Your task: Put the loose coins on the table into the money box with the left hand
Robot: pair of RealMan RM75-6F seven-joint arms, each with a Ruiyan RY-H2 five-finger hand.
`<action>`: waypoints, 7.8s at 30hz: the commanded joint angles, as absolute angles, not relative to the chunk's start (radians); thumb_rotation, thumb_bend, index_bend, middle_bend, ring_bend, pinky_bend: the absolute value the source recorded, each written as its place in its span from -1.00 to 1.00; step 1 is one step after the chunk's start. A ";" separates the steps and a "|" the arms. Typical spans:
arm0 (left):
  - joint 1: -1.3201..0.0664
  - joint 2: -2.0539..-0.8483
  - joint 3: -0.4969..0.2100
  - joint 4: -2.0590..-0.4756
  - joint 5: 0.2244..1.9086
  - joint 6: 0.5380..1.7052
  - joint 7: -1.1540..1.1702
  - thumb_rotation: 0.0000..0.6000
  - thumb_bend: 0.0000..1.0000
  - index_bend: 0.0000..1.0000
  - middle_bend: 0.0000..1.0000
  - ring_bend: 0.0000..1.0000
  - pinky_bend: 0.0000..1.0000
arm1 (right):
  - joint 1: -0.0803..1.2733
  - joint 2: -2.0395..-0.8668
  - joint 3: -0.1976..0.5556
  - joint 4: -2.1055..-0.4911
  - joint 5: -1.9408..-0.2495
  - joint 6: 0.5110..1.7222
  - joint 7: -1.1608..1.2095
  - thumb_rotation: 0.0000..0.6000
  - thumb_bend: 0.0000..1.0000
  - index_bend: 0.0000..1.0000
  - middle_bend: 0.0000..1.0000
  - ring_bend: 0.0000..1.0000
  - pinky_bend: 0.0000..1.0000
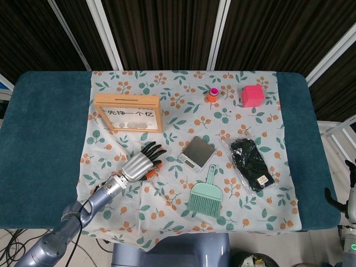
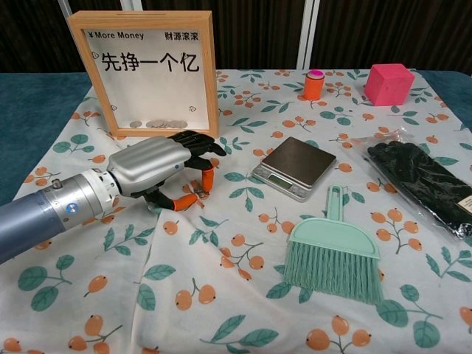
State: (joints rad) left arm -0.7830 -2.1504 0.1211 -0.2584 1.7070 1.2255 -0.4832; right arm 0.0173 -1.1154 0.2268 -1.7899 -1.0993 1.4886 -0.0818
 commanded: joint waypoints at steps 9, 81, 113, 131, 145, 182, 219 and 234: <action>-0.779 -2.155 0.126 -0.247 1.707 1.215 -0.473 1.00 -0.14 -0.04 -0.77 -1.00 -1.00 | 0.018 -1.114 0.225 -1.791 -1.099 1.487 -0.082 1.00 -0.21 -0.72 -0.94 -0.90 -1.00; -0.769 -2.102 0.091 -0.302 1.674 1.235 -0.374 1.00 -0.11 0.44 -0.63 -1.00 -1.00 | 0.022 -1.100 0.221 -1.808 -1.080 1.463 -0.073 1.00 -0.21 -0.72 -0.87 -0.88 -1.00; -0.924 -1.525 -0.123 -1.178 1.621 1.323 -0.038 1.00 -0.05 0.49 -0.63 -1.00 -1.00 | 0.027 -1.107 0.216 -1.804 -1.087 1.466 -0.083 1.00 -0.21 -0.72 -0.87 -0.88 -1.00; -1.035 -1.078 -0.311 -1.568 1.309 0.940 0.264 1.00 -0.05 0.51 -0.62 -1.00 -1.00 | 0.025 -1.116 0.215 -1.801 -1.092 1.480 -0.093 1.00 -0.21 -0.72 -0.87 -0.88 -1.00; -1.141 -1.114 -0.256 -1.383 1.184 0.742 0.505 1.00 -0.04 0.51 -0.64 -1.00 -1.00 | 0.024 -1.122 0.220 -1.800 -1.085 1.489 -0.099 1.00 -0.21 -0.72 -0.87 -0.88 -1.00; -1.178 -1.240 -0.167 -1.257 0.985 0.648 0.592 1.00 -0.08 0.38 -0.71 -1.00 -1.00 | 0.021 -1.118 0.223 -1.804 -1.081 1.486 -0.091 1.00 -0.21 -0.72 -0.86 -0.88 -1.00; -1.216 -1.232 -0.135 -1.285 0.893 0.667 0.652 1.00 -0.19 0.20 -0.75 -1.00 -1.00 | 0.020 -1.118 0.223 -1.802 -1.089 1.489 -0.085 1.00 -0.21 -0.72 -0.85 -0.88 -1.00; -1.234 -1.234 -0.116 -1.292 0.842 0.676 0.690 1.00 -0.29 0.12 -0.76 -1.00 -1.00 | 0.019 -1.119 0.224 -1.800 -1.090 1.491 -0.085 1.00 -0.21 -0.72 -0.85 -0.88 -1.00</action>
State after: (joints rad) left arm -1.2330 -1.2335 -0.1173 -1.2921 0.8432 0.6763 0.6890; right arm 0.0192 -1.1191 0.2243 -1.8003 -1.0896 1.4914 -0.0851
